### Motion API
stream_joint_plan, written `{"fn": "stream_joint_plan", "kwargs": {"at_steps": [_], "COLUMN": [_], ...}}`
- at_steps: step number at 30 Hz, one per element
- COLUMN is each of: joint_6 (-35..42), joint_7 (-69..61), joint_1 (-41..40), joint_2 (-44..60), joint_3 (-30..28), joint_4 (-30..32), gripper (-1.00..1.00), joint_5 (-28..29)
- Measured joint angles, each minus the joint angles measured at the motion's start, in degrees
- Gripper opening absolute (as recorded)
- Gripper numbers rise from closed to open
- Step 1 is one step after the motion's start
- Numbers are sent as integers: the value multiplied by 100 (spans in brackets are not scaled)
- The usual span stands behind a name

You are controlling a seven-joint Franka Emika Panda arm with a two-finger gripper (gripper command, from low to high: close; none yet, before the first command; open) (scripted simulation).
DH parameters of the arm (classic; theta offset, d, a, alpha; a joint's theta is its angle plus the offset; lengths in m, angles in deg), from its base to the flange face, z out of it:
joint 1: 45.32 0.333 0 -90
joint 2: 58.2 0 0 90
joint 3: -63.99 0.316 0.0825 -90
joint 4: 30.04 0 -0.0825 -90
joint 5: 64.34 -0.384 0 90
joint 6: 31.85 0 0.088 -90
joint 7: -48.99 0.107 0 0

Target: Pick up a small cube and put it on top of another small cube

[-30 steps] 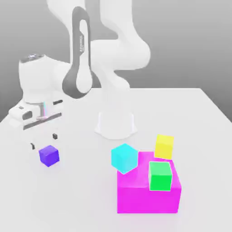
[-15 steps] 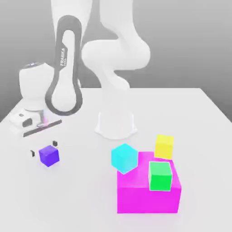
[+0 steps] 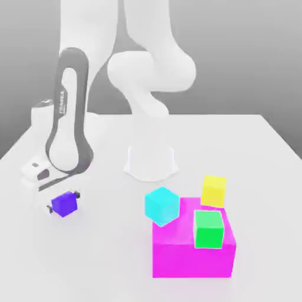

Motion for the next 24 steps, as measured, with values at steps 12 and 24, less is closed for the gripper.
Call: {"fn": "stream_joint_plan", "kwargs": {"at_steps": [12,24], "joint_6": [112,100], "joint_7": [866,3153], "joint_1": [485,1527], "joint_2": [-548,-1480], "joint_3": [-620,-2334], "joint_4": [212,686], "gripper": [-100,-100], "joint_5": [967,3957]}}
